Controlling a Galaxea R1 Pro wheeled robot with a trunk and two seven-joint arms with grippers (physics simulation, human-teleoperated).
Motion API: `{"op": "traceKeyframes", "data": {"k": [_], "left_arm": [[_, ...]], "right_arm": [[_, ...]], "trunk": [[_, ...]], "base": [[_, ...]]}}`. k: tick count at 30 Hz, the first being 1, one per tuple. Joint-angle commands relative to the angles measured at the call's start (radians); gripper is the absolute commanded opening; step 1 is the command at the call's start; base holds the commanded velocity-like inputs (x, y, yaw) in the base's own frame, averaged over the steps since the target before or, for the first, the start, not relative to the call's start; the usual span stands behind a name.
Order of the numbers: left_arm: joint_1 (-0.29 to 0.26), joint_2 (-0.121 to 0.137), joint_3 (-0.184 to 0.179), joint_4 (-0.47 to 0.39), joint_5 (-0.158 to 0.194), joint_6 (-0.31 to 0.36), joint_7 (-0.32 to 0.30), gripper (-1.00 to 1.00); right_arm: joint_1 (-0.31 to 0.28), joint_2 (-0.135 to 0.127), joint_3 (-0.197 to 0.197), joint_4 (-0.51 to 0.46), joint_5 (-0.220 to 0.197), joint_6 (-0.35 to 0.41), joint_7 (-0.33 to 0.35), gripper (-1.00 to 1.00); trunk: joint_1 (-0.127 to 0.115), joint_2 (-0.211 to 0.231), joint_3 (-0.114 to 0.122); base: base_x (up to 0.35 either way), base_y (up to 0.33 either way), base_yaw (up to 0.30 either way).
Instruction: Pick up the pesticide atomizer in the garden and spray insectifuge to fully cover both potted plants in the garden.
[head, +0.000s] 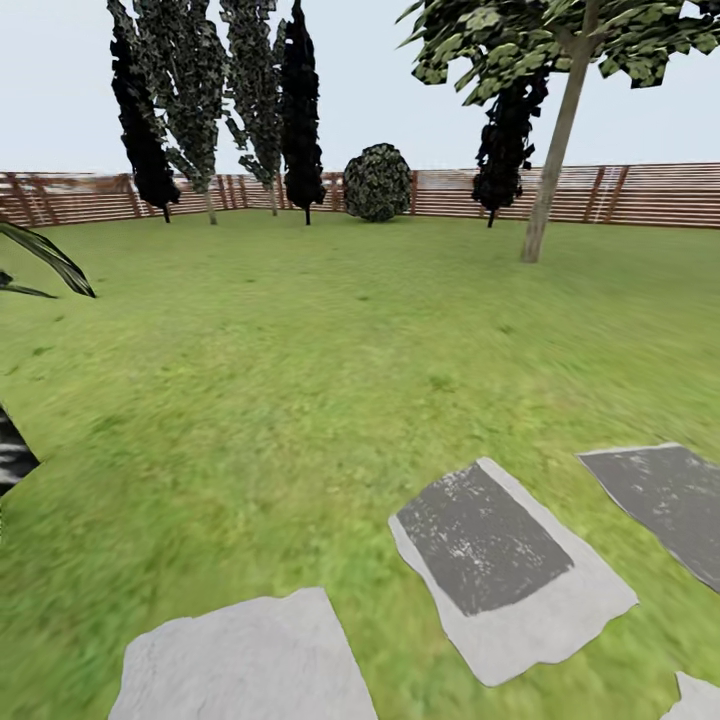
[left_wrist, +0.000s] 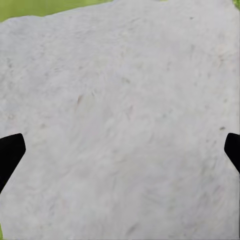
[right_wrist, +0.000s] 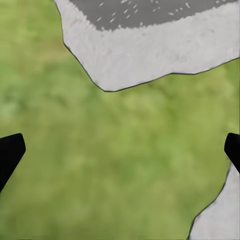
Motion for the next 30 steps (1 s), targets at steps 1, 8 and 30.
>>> {"op": "traceKeyframes", "data": {"k": [1,8,30], "left_arm": [[-0.001,0.0,0.004,0.001,-0.001,-0.003,-0.001,1.0],[0.0,0.0,0.004,0.001,-0.001,-0.003,-0.001,1.0],[-0.001,0.0,0.004,0.001,-0.001,-0.003,-0.001,1.0]], "right_arm": [[0.0,-0.001,0.005,0.001,-0.002,-0.002,-0.006,1.0],[0.0,-0.001,0.005,0.002,-0.002,-0.002,-0.006,1.0],[0.0,0.001,0.007,0.001,-0.004,-0.001,-0.003,1.0]], "trunk": [[0.0,0.0,-0.001],[0.0,0.0,-0.001],[0.0,0.0,-0.011]], "base": [[0.339,-0.142,0.074],[0.339,-0.133,0.017],[0.339,-0.092,0.083]]}}
